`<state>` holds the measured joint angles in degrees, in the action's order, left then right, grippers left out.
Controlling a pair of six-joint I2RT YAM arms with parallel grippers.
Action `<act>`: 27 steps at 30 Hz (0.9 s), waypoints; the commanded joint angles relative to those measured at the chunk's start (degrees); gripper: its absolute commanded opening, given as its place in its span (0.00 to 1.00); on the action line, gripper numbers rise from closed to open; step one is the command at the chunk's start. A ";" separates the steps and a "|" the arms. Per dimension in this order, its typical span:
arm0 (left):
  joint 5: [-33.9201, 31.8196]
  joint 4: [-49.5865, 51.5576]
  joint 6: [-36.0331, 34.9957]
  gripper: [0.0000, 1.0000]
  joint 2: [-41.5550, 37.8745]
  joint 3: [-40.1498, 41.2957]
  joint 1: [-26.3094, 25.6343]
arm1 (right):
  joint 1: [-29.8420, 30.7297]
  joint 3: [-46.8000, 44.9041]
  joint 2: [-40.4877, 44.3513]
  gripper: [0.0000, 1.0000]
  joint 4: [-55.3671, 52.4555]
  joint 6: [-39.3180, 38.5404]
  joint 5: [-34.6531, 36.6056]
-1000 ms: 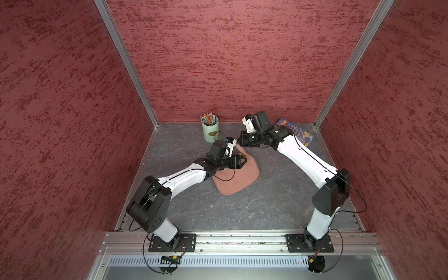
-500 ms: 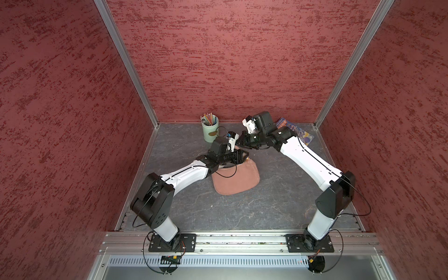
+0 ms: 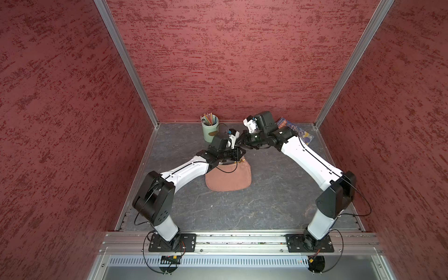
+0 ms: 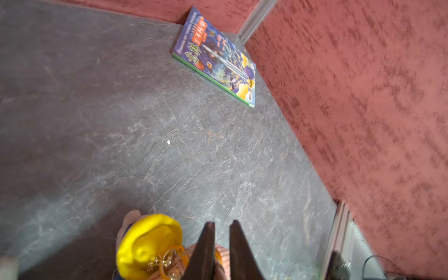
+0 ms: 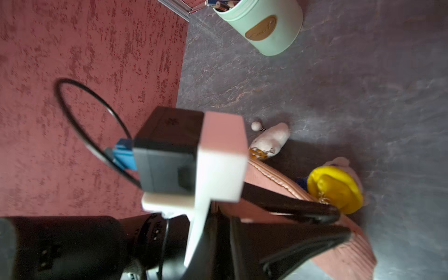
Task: Remove the decoration from the bag
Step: Pick up the bag from the center of the board.
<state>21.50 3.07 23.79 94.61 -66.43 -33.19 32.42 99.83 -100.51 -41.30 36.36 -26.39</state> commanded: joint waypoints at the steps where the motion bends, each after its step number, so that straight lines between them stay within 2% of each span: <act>1: -2.15 6.04 3.66 0.07 -0.12 -0.92 0.46 | 0.90 -2.43 4.56 0.30 8.52 -1.53 -3.21; 7: -5.89 7.34 10.70 0.06 -2.46 -1.26 1.10 | -2.51 -16.20 13.86 0.48 16.89 -3.61 -3.15; 14: -5.17 9.98 15.66 0.06 -4.68 -2.30 2.01 | -0.95 -40.29 21.11 0.73 32.48 -12.34 3.69; 20: -4.19 12.14 15.55 0.07 -6.44 -3.64 1.67 | 4.34 -45.60 17.45 0.73 44.70 -19.98 6.38; 27: -3.75 13.56 15.42 0.07 -7.86 -4.02 1.38 | 5.55 -45.45 9.64 0.60 52.80 -21.72 8.34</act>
<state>16.64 16.08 39.20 88.62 -68.69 -31.46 37.71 53.82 -88.99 4.40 16.88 -20.53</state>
